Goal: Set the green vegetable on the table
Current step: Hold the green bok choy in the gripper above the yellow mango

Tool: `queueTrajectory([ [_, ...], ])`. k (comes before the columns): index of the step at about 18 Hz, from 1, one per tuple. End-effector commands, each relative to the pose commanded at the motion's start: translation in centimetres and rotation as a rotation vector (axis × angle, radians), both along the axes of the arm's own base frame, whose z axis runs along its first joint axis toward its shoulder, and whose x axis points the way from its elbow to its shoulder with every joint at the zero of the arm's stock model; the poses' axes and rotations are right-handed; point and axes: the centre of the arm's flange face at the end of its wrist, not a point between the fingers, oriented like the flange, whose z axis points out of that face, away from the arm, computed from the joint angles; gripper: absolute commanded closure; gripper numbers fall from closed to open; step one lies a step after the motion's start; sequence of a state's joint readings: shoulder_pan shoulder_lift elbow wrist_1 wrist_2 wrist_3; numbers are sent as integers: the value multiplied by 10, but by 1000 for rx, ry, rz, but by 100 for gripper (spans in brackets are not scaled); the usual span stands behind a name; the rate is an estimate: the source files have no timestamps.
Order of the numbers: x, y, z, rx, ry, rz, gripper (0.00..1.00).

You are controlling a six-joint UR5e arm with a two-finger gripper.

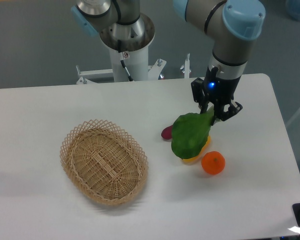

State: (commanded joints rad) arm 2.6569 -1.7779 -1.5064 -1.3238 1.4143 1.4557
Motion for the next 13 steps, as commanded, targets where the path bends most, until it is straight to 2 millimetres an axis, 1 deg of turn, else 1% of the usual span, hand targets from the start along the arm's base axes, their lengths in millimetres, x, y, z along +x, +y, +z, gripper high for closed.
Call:
queueTrajectory([
  [6, 0, -2, -5, -5, -6, 3, 59],
  [8, -1, -8, -6, -6, -5, -3, 59],
  [10, -1, -9, -6, -5, -3, -21, 59],
  [13, -6, -24, -9, -10, -4, -34, 59],
])
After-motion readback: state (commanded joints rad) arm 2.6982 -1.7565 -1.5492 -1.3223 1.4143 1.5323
